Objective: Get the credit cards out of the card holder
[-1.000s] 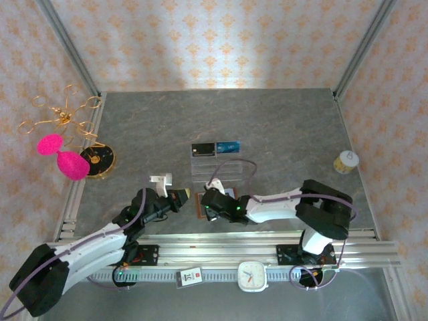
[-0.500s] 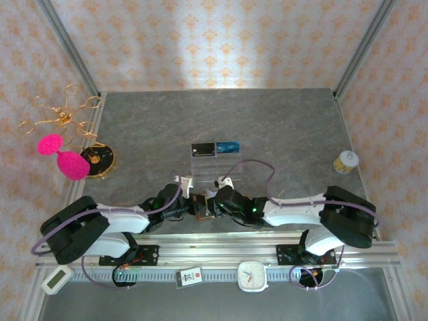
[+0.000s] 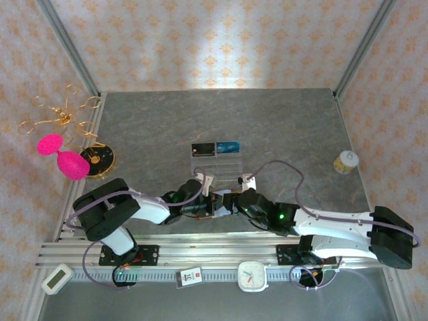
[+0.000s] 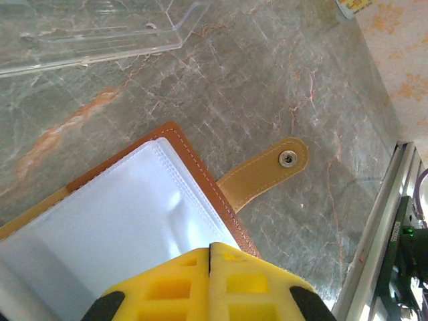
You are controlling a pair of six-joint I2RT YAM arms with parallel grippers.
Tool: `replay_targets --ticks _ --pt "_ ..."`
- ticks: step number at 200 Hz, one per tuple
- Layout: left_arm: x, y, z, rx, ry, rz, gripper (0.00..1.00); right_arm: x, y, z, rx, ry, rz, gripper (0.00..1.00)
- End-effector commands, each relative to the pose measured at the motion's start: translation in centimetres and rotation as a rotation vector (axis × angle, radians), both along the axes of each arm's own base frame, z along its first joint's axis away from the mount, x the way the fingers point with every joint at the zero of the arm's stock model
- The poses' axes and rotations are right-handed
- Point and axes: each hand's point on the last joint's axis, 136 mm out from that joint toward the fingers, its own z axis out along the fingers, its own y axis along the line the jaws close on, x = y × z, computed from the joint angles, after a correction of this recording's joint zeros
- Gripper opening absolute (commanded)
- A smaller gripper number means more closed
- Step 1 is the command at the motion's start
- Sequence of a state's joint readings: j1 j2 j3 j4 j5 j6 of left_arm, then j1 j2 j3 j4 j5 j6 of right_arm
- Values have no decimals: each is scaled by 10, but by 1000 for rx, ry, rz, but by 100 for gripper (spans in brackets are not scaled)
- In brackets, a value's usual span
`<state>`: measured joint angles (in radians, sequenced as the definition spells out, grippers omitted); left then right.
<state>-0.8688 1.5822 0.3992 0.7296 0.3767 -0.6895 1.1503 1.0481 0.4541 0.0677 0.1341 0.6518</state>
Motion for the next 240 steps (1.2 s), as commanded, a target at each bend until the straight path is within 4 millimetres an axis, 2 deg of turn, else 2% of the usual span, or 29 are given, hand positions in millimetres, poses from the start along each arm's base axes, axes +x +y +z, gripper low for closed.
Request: replay_targets --ticks 1,23,50,86,118,149,177,240 --pt "4 8 31 -67 -69 44 0 -1 -9 -6 -27 10 -3 26" --pt "-1 37 31 -17 -85 114 0 -5 10 -2 21 38 110 25" --pt "-10 70 14 42 -70 178 0 -7 36 -7 48 99 225 21" --pt "-15 100 -13 110 -40 234 0 -8 62 -33 43 220 310 17" --pt "-15 99 -15 124 -55 215 0 -3 61 -54 6 278 284 15" --pt "-14 103 -28 193 -36 212 0 4 54 -70 -2 318 237 15" --pt "-18 107 -37 227 -17 210 0 5 58 -78 2 337 245 14" --pt "-24 103 -47 236 15 170 0 4 64 -87 9 367 258 12"
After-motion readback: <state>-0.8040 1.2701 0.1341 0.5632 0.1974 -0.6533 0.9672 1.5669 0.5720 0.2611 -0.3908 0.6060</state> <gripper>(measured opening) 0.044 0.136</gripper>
